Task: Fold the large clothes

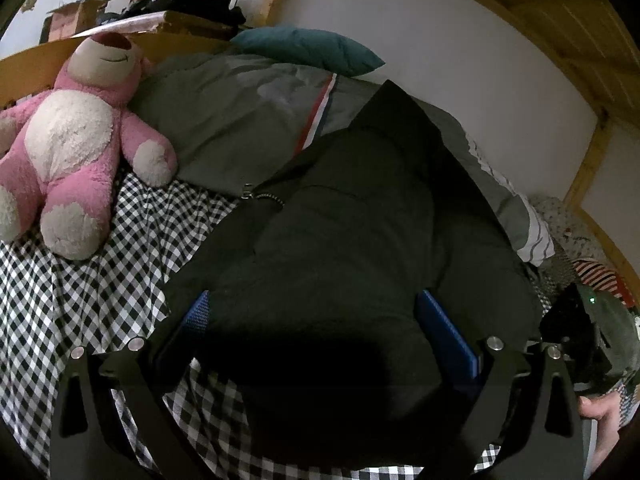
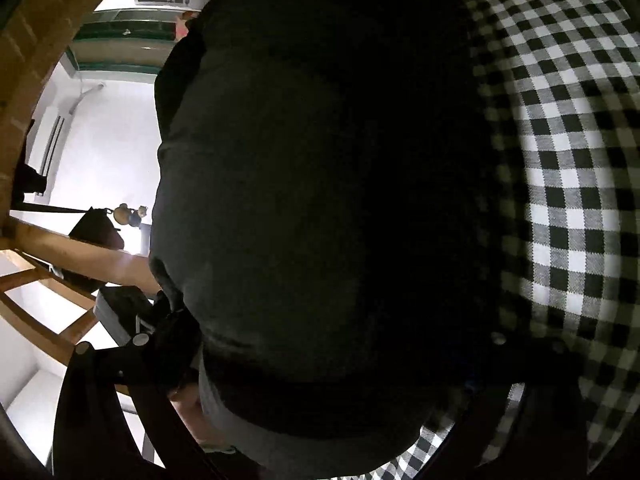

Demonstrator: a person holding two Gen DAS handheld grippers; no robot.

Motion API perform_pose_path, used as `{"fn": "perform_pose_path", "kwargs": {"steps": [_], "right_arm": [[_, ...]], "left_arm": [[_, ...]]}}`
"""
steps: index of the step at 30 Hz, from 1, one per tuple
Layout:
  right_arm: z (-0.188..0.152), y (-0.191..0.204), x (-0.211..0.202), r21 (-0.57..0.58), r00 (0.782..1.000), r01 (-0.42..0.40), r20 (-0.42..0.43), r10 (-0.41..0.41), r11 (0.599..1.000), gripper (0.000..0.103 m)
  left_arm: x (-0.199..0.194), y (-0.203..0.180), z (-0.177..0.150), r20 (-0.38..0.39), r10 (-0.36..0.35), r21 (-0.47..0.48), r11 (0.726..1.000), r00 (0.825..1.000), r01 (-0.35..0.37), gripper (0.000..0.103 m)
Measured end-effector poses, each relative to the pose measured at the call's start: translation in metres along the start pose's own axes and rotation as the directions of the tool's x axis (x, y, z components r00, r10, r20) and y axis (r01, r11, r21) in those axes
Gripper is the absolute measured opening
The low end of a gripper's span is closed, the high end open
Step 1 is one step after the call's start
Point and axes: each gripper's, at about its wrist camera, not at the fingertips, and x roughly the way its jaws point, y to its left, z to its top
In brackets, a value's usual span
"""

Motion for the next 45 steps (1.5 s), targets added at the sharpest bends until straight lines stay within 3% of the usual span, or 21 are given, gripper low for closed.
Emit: {"fn": "perform_pose_path", "kwargs": {"steps": [6, 8, 10, 11, 12, 14, 15, 16, 17, 18, 19, 21, 23, 26, 29, 34, 37, 39, 41, 42, 45], "right_arm": [[0.002, -0.009, -0.007, -0.001, 1.000, -0.019, 0.007, 0.019, 1.000, 0.084], [0.002, -0.008, -0.008, 0.003, 0.999, -0.038, 0.040, 0.038, 0.999, 0.082], [0.001, -0.012, -0.012, 0.016, 0.997, -0.057, 0.059, 0.056, 0.998, 0.082], [0.001, -0.013, -0.013, 0.022, 0.996, -0.066, 0.063, 0.064, 0.998, 0.082], [0.000, -0.024, -0.019, 0.026, 0.996, -0.068, 0.064, 0.067, 0.997, 0.083], [0.004, -0.026, -0.017, 0.035, 0.997, -0.072, 0.045, 0.070, 0.997, 0.086], [0.004, -0.031, -0.020, 0.041, 0.997, -0.071, 0.042, 0.070, 0.997, 0.088], [0.004, -0.033, -0.021, 0.047, 0.997, -0.070, 0.041, 0.068, 0.996, 0.088], [0.005, -0.032, -0.022, 0.047, 0.997, -0.067, 0.045, 0.065, 0.997, 0.088], [0.004, -0.032, -0.022, 0.049, 0.997, -0.066, 0.048, 0.064, 0.997, 0.087], [0.003, -0.032, -0.023, 0.054, 0.996, -0.069, 0.051, 0.066, 0.996, 0.087], [0.005, -0.030, -0.022, 0.060, 0.996, -0.077, 0.053, 0.074, 0.995, 0.087], [0.005, -0.030, -0.022, 0.069, 0.996, -0.079, 0.052, 0.076, 0.994, 0.087], [0.003, -0.027, -0.022, 0.069, 0.996, -0.079, 0.051, 0.075, 0.995, 0.086], [0.003, -0.026, -0.023, 0.079, 0.995, -0.091, 0.047, 0.087, 0.993, 0.085], [0.000, -0.028, -0.025, 0.073, 0.994, -0.092, 0.057, 0.088, 0.993, 0.083], [-0.005, -0.024, -0.029, 0.044, 0.990, -0.106, 0.093, 0.101, 0.993, 0.076], [-0.009, -0.022, -0.031, 0.033, 0.990, -0.106, 0.094, 0.102, 0.994, 0.072], [-0.016, -0.021, -0.038, 0.031, 0.990, -0.112, 0.091, 0.109, 0.993, 0.070], [-0.020, -0.021, -0.041, 0.033, 0.990, -0.113, 0.088, 0.110, 0.993, 0.070], [-0.038, -0.023, -0.054, 0.029, 0.990, -0.121, 0.072, 0.119, 0.992, 0.069]], "left_arm": [[-0.015, 0.001, 0.002, 0.002, -0.027, -0.026, 0.999, 1.000, 0.027, 0.099], [-0.034, 0.009, -0.004, 0.038, -0.041, -0.096, 0.994, 0.998, 0.044, 0.099], [-0.053, 0.026, -0.020, 0.046, -0.116, -0.226, 0.966, 0.992, 0.124, 0.099], [-0.060, 0.035, -0.033, 0.047, -0.158, -0.304, 0.938, 0.986, 0.165, 0.099], [-0.067, 0.047, -0.054, 0.041, -0.207, -0.414, 0.887, 0.978, 0.205, 0.098], [-0.058, 0.057, -0.080, 0.022, -0.300, -0.545, 0.796, 0.954, 0.263, 0.098], [-0.038, 0.056, -0.085, -0.025, -0.399, -0.600, 0.739, 0.916, 0.306, 0.098], [-0.020, 0.052, -0.089, -0.078, -0.465, -0.633, 0.706, 0.882, 0.317, 0.098], [-0.015, 0.051, -0.092, -0.089, -0.471, -0.651, 0.695, 0.878, 0.307, 0.098], [-0.016, 0.048, -0.094, -0.060, -0.441, -0.651, 0.697, 0.895, 0.300, 0.098], [-0.017, 0.046, -0.093, -0.029, -0.443, -0.651, 0.688, 0.896, 0.319, 0.098], [-0.008, 0.045, -0.094, 0.046, -0.489, -0.694, 0.611, 0.871, 0.380, 0.098], [0.002, 0.047, -0.093, 0.064, -0.460, -0.736, 0.578, 0.886, 0.353, 0.098], [0.020, 0.042, -0.080, 0.041, -0.433, -0.758, 0.574, 0.901, 0.310, 0.099], [0.034, 0.043, -0.071, 0.048, -0.441, -0.780, 0.544, 0.896, 0.309, 0.099], [0.039, 0.051, -0.073, 0.055, -0.507, -0.789, 0.506, 0.860, 0.349, 0.096], [0.039, 0.057, -0.077, 0.083, -0.545, -0.783, 0.482, 0.835, 0.393, 0.073], [0.032, 0.059, -0.079, 0.064, -0.567, -0.776, 0.489, 0.822, 0.398, 0.059], [0.021, 0.060, -0.084, 0.046, -0.575, -0.773, 0.497, 0.817, 0.394, 0.053], [0.015, 0.059, -0.089, 0.037, -0.578, -0.776, 0.498, 0.815, 0.388, 0.051], [-0.006, 0.047, -0.096, -0.009, -0.574, -0.754, 0.542, 0.819, 0.372, 0.051]]}}
